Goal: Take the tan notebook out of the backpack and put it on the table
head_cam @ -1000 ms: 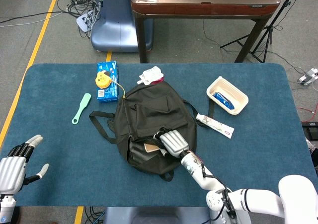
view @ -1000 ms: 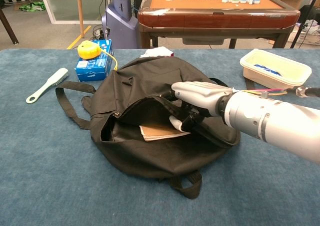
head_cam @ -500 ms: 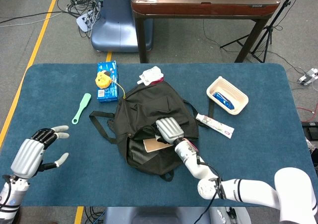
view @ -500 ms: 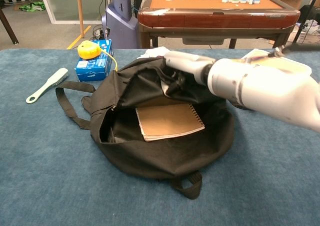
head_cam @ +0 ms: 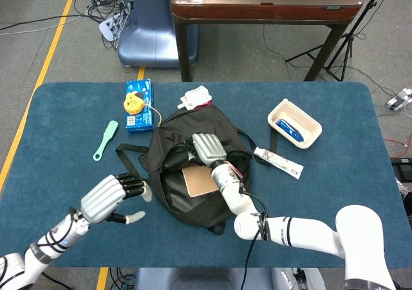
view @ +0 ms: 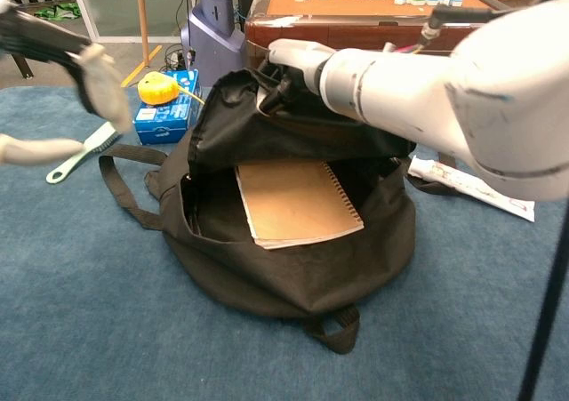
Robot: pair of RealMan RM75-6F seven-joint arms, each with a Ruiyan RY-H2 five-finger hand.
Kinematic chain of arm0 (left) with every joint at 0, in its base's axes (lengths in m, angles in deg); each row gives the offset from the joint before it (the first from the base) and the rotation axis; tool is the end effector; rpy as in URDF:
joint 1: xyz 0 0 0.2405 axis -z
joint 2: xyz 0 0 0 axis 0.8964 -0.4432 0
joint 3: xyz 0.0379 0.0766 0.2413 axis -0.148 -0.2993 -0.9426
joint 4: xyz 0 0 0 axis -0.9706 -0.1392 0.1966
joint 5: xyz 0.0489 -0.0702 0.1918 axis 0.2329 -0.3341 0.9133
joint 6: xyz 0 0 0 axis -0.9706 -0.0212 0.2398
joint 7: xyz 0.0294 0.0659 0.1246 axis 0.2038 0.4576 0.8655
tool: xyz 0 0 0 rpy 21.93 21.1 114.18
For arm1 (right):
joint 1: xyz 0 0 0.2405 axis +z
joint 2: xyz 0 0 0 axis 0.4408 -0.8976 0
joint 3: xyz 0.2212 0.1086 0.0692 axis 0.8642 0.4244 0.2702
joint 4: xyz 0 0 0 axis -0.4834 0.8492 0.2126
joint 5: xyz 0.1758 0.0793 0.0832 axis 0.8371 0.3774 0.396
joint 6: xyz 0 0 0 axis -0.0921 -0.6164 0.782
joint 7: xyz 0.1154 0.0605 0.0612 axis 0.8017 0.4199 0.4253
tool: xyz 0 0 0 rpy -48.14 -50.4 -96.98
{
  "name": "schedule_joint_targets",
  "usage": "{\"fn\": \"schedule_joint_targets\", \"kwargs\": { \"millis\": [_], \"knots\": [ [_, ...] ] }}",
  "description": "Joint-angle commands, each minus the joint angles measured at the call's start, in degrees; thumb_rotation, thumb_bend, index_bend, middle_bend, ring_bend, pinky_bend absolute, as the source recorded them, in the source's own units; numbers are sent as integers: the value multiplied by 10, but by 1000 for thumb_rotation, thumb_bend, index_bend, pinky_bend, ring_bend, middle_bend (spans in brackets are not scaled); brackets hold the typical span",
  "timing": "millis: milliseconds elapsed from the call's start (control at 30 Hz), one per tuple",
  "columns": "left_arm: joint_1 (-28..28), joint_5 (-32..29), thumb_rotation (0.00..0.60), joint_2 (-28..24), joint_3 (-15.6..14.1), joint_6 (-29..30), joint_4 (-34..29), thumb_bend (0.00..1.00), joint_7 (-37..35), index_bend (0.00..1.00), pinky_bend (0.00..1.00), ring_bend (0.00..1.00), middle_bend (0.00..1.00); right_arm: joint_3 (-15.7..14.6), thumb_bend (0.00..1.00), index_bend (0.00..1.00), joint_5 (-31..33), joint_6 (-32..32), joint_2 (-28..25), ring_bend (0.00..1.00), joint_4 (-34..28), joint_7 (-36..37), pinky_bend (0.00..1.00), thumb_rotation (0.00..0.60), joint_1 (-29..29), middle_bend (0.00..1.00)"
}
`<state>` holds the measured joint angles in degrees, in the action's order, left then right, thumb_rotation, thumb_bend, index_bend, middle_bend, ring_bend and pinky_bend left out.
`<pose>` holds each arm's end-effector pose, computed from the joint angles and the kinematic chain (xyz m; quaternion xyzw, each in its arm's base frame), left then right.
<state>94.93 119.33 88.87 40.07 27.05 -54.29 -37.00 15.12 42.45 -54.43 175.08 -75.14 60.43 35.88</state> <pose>-0.1544 0.2634 0.0862 -0.7558 -0.3003 -0.5457 0.2022 0.0017 -0.3857 -0.0562 0.6588 -0.5337 0.4183 0.3258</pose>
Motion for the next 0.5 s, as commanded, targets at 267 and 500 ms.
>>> {"fn": "schedule_joint_targets", "kwargs": {
  "millis": [267,500],
  "knots": [
    [103,-5,600,114,1,-78,103,256,-29,467,419,436,471,30,1000,695,81,14,3,277,41,-12,277,600,70,542],
    [135,-26,600,182,-6,-92,194,256,-20,463,424,436,470,27,1000,695,93,19,5,277,51,6,277,600,86,542]
  ]
}}
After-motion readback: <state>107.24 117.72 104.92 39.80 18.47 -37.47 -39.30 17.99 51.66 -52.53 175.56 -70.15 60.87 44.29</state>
